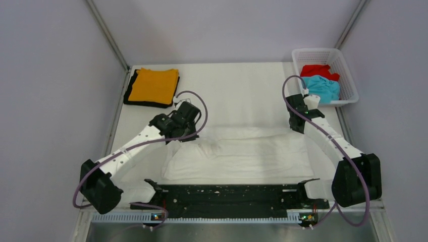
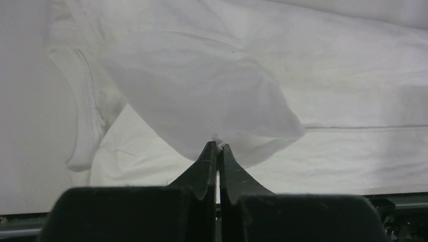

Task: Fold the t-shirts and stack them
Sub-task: Fold the other side of the tshirt into a rectangle, then rotate the tshirt 90 degrees

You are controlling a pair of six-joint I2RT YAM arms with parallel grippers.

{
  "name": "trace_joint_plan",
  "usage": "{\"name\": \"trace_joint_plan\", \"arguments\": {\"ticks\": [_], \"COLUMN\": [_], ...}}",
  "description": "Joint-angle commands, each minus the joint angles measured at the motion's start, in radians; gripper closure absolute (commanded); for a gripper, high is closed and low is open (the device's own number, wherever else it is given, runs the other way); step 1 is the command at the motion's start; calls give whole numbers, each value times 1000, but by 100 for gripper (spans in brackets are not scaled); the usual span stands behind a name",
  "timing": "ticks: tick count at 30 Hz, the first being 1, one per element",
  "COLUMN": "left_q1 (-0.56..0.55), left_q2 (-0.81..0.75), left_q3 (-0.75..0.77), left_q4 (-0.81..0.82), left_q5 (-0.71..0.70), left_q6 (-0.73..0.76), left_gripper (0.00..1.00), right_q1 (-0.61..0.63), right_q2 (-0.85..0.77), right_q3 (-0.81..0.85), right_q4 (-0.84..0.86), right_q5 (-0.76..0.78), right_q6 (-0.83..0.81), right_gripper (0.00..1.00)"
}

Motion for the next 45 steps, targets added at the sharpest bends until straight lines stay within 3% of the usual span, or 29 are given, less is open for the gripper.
{"name": "trace_joint_plan", "arguments": {"ticks": [1, 11, 13, 15, 17, 18, 22, 25, 27, 32, 36, 40, 45], "left_q1": [-22, -49, -51, -56, -58, -58, -59, -59, -59, -42, 28, 122, 217], "left_q2": [-99, -220, -247, -259, -270, -275, -313, -330, -321, -202, -14, 178, 405], "left_q3": [-72, -214, -271, -318, -354, -363, -356, -308, -279, -263, -262, -244, -144], "left_q4": [-11, -94, -85, -87, -113, -128, -180, -169, -119, 155, 315, 433, 484], "left_q5": [1, 28, 71, 107, 118, 125, 119, 105, 75, -29, 18, 162, 214], "left_q6": [-91, -185, -204, -226, -252, -260, -268, -240, -212, -224, -228, -232, -222], "left_gripper": [100, 100, 100, 96, 83, 69, 25, 3, 1, 1, 1, 1, 1], "right_q1": [8, 8, 8, 8, 8, 8, 7, 7, 8, 8, 8, 8, 8], "right_q2": [-57, -40, -38, -35, -33, -36, -61, -91, -110, -148, -97, -44, -16], "right_q3": [13, -4, -11, -24, -37, -43, -26, -19, -32, -148, -200, -241, -273], "right_q4": [-56, -111, -140, -170, -194, -194, -203, -151, -75, 235, 368, 454, 438], "right_q5": [26, 41, 42, 42, 31, 26, 55, 41, -47, -460, -669, -732, -694], "right_q6": [12, 48, 64, 80, 114, 121, 143, 119, 77, -84, -106, -114, -110], "right_gripper": [100, 100, 96, 85, 62, 48, 24, 5, 4, 1, 1, 1, 1]}}
